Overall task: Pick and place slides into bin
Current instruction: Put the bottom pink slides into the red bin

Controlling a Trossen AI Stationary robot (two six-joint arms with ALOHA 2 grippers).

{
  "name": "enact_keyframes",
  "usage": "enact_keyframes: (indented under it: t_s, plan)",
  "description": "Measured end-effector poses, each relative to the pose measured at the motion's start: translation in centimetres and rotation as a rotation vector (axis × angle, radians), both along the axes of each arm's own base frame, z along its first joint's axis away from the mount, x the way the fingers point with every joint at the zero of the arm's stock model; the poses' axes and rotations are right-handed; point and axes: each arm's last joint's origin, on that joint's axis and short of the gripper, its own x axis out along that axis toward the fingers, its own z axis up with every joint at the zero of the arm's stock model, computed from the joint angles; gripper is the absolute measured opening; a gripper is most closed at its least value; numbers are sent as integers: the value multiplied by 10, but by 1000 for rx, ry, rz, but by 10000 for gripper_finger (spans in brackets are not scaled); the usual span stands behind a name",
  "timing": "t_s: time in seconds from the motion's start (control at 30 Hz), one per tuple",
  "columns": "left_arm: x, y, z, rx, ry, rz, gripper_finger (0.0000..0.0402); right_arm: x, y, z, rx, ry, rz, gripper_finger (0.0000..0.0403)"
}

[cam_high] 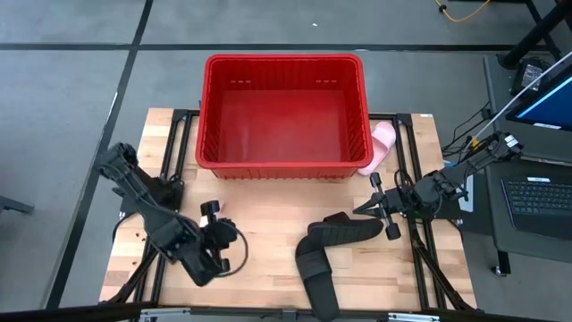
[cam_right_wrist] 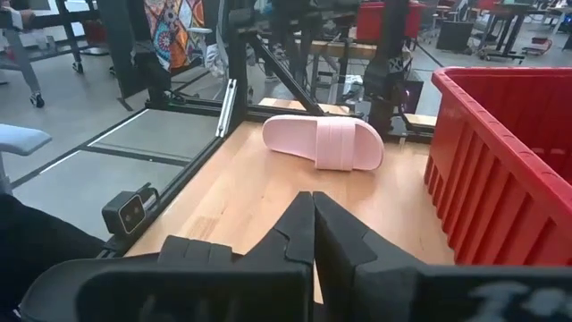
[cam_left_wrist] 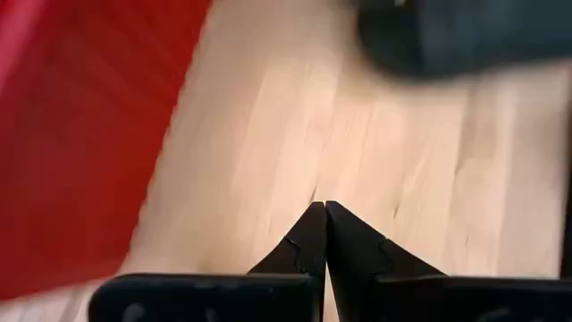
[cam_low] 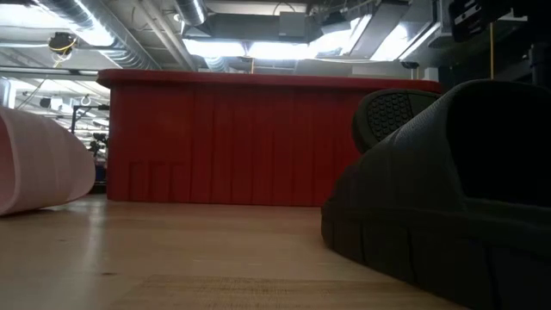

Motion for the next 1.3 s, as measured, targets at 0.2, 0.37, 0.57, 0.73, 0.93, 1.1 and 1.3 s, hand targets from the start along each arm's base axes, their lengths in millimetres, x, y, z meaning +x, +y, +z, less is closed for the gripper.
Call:
enact_keyframes:
  t_s: [0.2,0.37,0.57,0.73,0.93,1.1,1.3]
  plan:
    - [11,-9,-17,104,284,56,3,0,0,-1,-7,6,0,6]
    - [22,-11,-35,99,427,27,4,1,0,-1,-5,9,0,6]
    - [30,-10,-46,123,508,-24,5,1,1,-2,-4,13,0,6]
    - [34,-6,-47,97,529,-4,24,3,2,-4,10,33,-3,6]
    - [38,-1,-47,73,543,16,69,5,3,-6,3,45,-4,6]
    - [40,1,-47,82,550,-1,110,5,3,-6,2,47,-4,6]
    - [40,2,-47,125,593,-132,145,5,3,-6,0,49,-4,6]
